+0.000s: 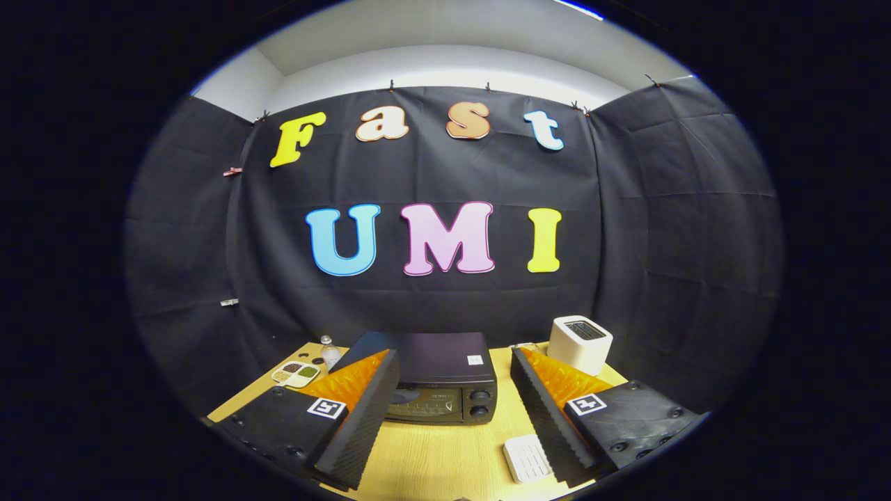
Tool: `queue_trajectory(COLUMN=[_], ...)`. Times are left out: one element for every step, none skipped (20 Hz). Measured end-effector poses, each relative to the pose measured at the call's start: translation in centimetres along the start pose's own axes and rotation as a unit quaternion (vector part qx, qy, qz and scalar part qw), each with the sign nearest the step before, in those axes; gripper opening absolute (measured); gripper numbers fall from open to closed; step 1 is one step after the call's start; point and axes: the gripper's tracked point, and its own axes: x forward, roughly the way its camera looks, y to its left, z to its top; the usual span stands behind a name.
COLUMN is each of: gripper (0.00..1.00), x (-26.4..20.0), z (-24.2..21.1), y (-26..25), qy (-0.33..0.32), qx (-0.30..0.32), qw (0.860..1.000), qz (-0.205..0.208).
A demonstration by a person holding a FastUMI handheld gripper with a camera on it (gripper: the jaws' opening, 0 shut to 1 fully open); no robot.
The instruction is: Open the toaster oven, put the food inside, and close the toaster oven door.
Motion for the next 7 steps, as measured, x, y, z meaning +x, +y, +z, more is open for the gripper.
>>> queue_trajectory(gripper=[0.99, 0.99, 0.99, 0.99, 0.99, 0.99, 0.99], x=[0.1, 0.21, 0.35, 0.43, 0.48, 0.54, 0.65], z=[-0.05, -0.04, -0.16, -0.24, -0.25, -0.26, -0.23], y=[-0.18, -0.41, -0.57, -0.63, -0.63, -0.54, -0.5], qy=[0.001, 0.004, 0.005, 0.006, 0.007, 0.008, 0.009], qx=[0.004, 0.006, 0.007, 0.008, 0.01, 0.01, 0.009], qw=[1.0, 1.0, 1.0, 1.0, 1.0, 1.0, 1.0], qz=[-0.001, -0.003, -0.003, -0.004, -0.003, -0.003, -0.002])
